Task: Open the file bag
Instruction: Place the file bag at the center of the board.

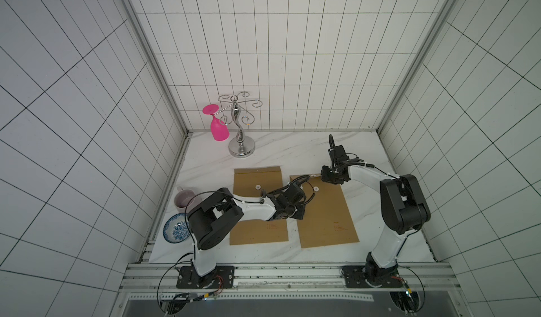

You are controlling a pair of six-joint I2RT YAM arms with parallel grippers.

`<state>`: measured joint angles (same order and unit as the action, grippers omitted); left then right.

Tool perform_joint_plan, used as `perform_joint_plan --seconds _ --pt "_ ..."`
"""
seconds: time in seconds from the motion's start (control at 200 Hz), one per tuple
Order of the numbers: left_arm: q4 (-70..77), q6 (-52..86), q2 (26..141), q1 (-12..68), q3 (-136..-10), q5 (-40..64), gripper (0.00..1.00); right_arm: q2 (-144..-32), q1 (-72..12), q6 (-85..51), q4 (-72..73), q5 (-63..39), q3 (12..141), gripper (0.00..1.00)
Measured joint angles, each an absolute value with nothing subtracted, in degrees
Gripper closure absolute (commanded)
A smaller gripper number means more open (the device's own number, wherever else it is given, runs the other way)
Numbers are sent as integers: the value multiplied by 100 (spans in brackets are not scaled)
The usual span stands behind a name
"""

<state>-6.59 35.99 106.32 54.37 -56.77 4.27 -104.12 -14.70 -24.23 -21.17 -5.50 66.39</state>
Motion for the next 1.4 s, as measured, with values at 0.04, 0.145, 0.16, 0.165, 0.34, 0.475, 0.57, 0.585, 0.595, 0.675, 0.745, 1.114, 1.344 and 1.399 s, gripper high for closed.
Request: perform_joint_plan --seconds 0.04,0.145,0.16,0.165,0.34,0.475,0.57,0.585,0.595,0.675,0.745,1.114,1.344,1.399 --pt "-655 3559 10639 5437 -5677 436 100 -10449 -1463 -2410 -2137 -550 6694 73" --pt "-646 3444 10654 5437 -5690 445 100 -10735 -1461 -2370 -2206 -543 7074 71" --pt "-644 3428 10656 5437 -5693 447 100 -10777 -1461 -2364 -2220 -543 7129 71" --pt "-646 3417 10659 5437 -5693 447 100 -10801 -1461 -2359 -2226 -541 7168 71" --pt "-742 3155 10700 5428 -5793 421 100 -11463 -1461 -2314 -2425 -473 7972 71" --pt "-1100 2845 10864 5408 -6165 204 86 -11804 -1409 -2311 -2571 -482 8267 72" --pt "-1496 2637 11076 5275 -6685 -16 71 -11806 -1291 -2349 -2630 -687 8289 75" --pt "-1559 2585 11120 5236 -6781 -27 70 -11806 -1264 -2349 -2637 -707 8287 75" --pt "-1597 2613 11148 5212 -6862 -49 70 -11806 -1245 -2351 -2637 -770 8287 75" --pt "-1804 2521 11448 4936 -7566 -84 69 -11799 -1125 -2410 -2672 -943 8276 75" --pt "-1916 2517 11771 4683 -8261 -27 71 -11791 -1070 -2449 -2689 -1100 8276 75" --pt "-2222 2379 13721 4182 -11194 381 83 -11791 -1022 -2480 -2821 -1599 8278 76" --pt "-2202 2480 13736 3992 -10949 692 70 -11793 -1007 -2541 -2921 -1715 8287 73" --pt "-2119 2534 13456 3931 -10584 696 68 -11793 -978 -2574 -2923 -1752 8289 73"
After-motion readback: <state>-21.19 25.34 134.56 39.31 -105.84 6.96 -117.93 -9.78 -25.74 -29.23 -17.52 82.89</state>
